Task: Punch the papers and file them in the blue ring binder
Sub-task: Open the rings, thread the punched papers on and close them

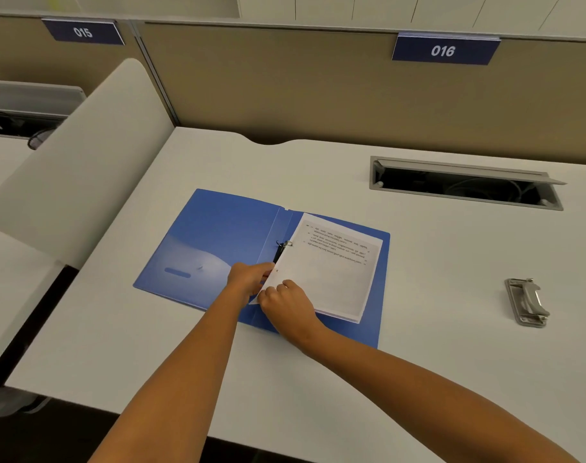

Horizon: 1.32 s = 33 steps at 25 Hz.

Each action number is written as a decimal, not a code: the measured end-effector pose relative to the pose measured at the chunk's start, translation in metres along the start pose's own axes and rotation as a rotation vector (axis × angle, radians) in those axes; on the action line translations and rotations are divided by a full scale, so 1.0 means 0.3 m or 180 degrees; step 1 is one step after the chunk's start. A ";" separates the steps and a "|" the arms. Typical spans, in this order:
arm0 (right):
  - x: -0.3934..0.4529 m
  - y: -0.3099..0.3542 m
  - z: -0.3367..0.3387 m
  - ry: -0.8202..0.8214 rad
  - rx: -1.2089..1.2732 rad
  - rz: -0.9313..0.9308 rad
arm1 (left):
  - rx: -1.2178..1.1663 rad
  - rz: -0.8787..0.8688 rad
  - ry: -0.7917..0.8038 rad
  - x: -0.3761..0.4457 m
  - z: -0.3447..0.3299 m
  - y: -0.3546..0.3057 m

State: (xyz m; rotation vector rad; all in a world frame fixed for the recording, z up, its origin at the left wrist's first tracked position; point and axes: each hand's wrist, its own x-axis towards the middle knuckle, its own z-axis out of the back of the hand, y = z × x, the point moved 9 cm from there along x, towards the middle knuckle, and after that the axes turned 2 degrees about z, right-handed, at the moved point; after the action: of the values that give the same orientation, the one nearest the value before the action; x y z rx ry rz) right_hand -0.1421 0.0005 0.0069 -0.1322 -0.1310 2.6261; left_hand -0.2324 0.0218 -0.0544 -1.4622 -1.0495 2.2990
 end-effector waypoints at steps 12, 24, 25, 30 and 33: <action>-0.015 0.025 0.000 0.0030 -0.0416 0.0185 | -0.0191 0.0685 0.0541 0.003 -0.069 0.069; -0.067 -0.016 -0.070 0.0305 0.0257 -0.0033 | 0.0113 0.0352 0.0114 0.041 -0.069 0.071; -0.075 -0.017 -0.081 0.0336 0.0277 -0.0075 | 0.0191 0.0266 -0.0058 0.045 -0.061 0.069; -0.106 -0.035 -0.127 0.0008 0.0574 -0.0095 | 0.1523 -0.0285 -0.0906 0.022 -0.022 0.024; -0.132 -0.052 -0.166 0.0099 0.1083 -0.0157 | 0.1691 -0.0670 -0.1106 -0.008 -0.011 0.000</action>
State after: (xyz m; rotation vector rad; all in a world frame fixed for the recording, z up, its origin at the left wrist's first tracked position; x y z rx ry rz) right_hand -0.0943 -0.0020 -0.0380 -0.0508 0.3180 2.5524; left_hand -0.2284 0.0219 -0.0536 -0.7363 -0.5535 2.4607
